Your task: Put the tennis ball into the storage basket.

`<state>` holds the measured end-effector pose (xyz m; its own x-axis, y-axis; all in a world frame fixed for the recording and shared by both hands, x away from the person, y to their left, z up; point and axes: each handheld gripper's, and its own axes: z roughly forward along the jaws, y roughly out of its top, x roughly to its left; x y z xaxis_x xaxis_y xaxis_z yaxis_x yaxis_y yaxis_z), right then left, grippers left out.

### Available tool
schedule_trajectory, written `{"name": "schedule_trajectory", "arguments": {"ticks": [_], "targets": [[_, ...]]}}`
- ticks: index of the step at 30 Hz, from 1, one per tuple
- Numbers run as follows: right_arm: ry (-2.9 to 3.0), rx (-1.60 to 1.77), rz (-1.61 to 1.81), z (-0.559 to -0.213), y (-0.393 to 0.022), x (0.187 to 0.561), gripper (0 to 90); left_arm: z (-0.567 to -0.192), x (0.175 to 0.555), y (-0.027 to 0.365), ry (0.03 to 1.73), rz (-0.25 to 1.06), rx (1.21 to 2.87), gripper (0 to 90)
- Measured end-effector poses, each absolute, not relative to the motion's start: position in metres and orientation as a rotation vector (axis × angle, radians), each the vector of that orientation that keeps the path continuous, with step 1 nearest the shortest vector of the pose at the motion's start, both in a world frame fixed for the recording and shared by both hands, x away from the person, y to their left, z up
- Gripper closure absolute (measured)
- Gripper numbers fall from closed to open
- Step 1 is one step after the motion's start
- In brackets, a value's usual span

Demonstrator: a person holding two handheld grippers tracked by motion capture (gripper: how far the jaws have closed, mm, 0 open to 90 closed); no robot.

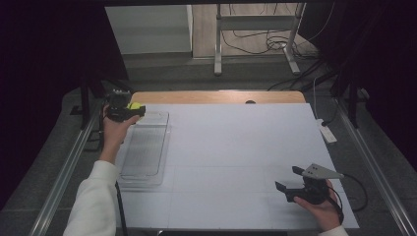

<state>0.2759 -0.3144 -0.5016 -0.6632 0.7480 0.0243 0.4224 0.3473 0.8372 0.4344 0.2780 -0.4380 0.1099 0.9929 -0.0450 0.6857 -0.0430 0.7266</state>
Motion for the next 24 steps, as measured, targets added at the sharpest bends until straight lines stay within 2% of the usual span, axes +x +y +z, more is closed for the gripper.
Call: {"name": "schedule_trajectory", "arguments": {"ticks": [24], "targets": [[2.254,1.033,1.235,-0.502,-0.314,0.276,11.9,-0.455,0.436,0.277,1.658,0.635,1.834,27.7]]}}
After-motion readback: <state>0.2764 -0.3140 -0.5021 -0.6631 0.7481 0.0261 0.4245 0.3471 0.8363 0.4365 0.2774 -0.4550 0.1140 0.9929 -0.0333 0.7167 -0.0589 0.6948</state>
